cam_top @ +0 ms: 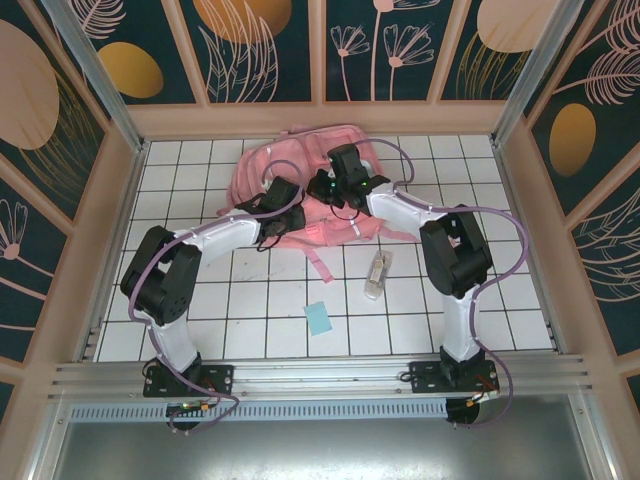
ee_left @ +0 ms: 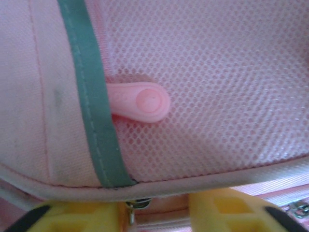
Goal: Pack the student bag
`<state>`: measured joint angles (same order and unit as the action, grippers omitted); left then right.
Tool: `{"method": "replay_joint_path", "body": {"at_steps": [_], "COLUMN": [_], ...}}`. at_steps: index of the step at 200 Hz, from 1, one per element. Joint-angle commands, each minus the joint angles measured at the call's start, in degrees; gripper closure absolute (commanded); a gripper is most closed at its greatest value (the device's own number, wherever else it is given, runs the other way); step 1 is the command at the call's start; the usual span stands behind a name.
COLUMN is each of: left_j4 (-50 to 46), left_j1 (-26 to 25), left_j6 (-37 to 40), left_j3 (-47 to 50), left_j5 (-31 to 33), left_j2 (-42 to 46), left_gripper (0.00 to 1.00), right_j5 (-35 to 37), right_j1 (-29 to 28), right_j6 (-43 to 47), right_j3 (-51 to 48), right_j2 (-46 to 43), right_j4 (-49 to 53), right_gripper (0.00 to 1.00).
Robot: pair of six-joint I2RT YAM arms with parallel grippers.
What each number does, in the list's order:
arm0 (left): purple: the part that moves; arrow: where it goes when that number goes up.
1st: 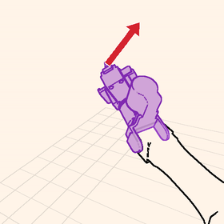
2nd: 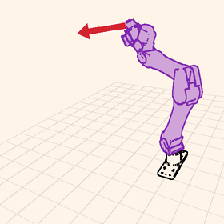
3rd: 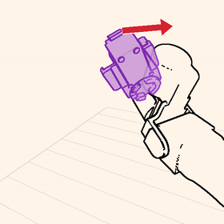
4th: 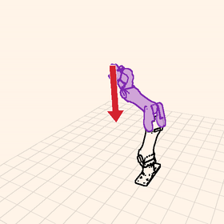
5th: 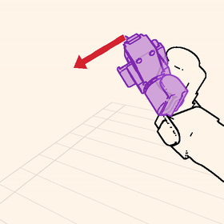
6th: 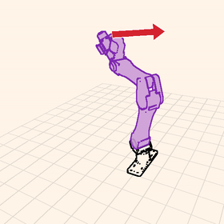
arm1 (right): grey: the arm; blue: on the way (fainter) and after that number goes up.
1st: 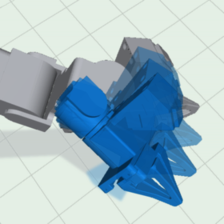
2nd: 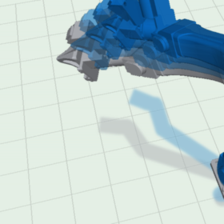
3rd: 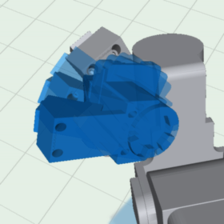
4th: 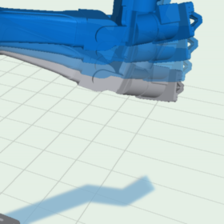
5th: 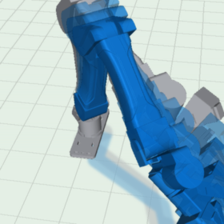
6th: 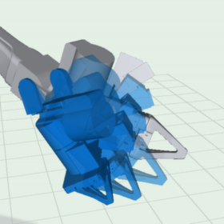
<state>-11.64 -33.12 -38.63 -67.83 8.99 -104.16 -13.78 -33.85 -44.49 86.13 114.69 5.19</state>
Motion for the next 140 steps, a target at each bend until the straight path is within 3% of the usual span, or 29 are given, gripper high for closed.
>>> {"method": "replay_joint_path", "body": {"at_steps": [1, 23, 47, 78, 111, 140], "left_j4": [-4.6, -5.2, -7.2, -9.4, -12.1, -17.6], "left_j1": [0.2, 0.2, 0.2, 0.4, 3.0, 5.1], "left_j6": [1.7, 2.7, 4.7, 10.1, 19.9, 22.4], "left_j3": [0.4, 0.5, 0.6, 2.4, 3.7, 0.9], "left_j5": [3.6, 3.4, 4.3, 8.2, 5.5, 7.4], "left_j2": [-1.0, -0.9, -1.0, 2.0, 4.4, 4.0], "left_gripper": [0.74, 0.79, 1.0, 1.0, 1.0, 1.0], "right_j5": [-0.7, -0.7, -0.4, -1.2, -4.2, -4.9], "right_j1": [-0.3, 0.6, 1.4, 2.2, 4.5, 5.6], "right_j6": [-0.2, -0.5, 0.0, 5.3, 15.2, 19.7], "right_j3": [0.1, -1.6, -2.9, -2.9, -1.1, 1.6], "right_j2": [-6.8, -7.7, -8.9, -9.5, -8.5, -6.9], "right_j4": [-8.2, -9.1, -9.8, -8.6, -5.6, -2.1], "right_gripper": [1.0, 1.0, 1.0, 1.0, 1.0, 1.0]}}
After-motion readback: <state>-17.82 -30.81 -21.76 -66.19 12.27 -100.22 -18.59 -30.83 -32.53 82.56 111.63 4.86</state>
